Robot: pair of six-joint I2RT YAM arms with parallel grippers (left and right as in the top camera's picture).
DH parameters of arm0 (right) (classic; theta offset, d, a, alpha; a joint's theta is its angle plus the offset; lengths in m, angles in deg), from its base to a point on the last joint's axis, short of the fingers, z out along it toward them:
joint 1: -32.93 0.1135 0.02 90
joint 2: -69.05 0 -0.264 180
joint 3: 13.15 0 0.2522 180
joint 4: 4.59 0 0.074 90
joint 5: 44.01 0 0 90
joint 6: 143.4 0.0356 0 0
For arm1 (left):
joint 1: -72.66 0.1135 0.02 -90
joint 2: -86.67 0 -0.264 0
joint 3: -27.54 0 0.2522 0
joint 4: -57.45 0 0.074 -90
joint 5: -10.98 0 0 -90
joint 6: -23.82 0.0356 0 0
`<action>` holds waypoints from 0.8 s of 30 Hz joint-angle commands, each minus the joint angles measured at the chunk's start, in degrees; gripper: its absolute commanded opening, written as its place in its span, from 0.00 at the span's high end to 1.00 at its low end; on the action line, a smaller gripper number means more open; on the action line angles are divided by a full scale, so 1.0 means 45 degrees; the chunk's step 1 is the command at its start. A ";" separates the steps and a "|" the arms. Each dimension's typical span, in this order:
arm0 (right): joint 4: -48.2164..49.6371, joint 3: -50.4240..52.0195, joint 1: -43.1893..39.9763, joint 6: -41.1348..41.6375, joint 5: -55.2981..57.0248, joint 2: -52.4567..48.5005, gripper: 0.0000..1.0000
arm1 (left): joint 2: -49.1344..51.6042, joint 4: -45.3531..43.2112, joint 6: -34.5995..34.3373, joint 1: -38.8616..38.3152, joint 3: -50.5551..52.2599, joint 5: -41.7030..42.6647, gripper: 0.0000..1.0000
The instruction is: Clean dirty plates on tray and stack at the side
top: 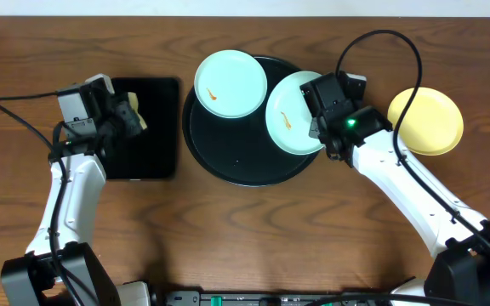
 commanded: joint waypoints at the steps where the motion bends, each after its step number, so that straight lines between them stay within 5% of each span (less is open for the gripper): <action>1: 0.0053 0.0087 -0.0029 0.0641 0.0204 -0.0029 0.99 | 0.0058 -0.0437 -0.0228 0.0019 0.0068 0.2463 0.93; 4: 0.0335 0.0432 -0.0165 0.1705 0.0121 -0.0029 0.99 | 0.0044 -0.0811 -0.0432 -0.0189 0.0068 0.5158 0.92; 6: 0.1005 0.0879 -0.0223 0.1841 -0.0097 -0.0029 0.99 | 0.0034 -0.0729 -0.0520 -0.0457 0.0068 0.5387 0.92; 17: 0.0758 0.1899 -0.0223 0.1831 -0.1841 -0.0029 0.99 | 0.0034 -0.0680 -0.1273 -0.2939 0.0068 0.4726 0.92; 24: 0.1579 0.2589 -0.0223 0.2103 -0.2263 -0.0029 0.99 | 0.0039 -0.0933 -0.2030 -0.5498 0.0068 0.2453 0.92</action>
